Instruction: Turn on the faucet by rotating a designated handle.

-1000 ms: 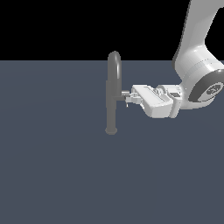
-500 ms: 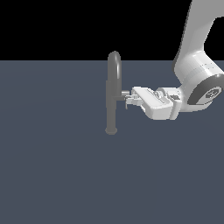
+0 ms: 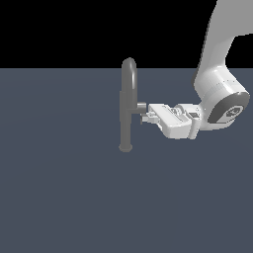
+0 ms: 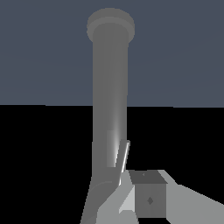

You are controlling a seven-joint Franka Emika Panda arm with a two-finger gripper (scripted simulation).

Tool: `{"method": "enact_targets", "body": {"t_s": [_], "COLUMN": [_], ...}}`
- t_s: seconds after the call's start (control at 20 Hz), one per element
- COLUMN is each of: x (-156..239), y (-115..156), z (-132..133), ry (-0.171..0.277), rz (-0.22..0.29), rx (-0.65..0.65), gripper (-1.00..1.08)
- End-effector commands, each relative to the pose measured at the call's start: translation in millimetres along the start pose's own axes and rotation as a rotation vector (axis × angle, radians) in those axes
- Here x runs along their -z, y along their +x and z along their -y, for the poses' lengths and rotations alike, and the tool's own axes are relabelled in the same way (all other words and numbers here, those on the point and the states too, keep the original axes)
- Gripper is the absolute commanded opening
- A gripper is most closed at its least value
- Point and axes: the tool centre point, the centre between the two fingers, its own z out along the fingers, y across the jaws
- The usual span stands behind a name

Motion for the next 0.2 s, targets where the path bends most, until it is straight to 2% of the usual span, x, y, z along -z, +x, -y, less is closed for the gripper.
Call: {"method": "enact_targets", "body": {"t_s": [0.0, 0.15], "x": [-4.5, -4.2], "y": [22.7, 29.1], "z": [21.1, 25.5], "ry": [0.028, 0.032], "rz": [-0.034, -0.040], "rx": [-0.001, -0.007], "gripper": [-1.00, -1.00]}}
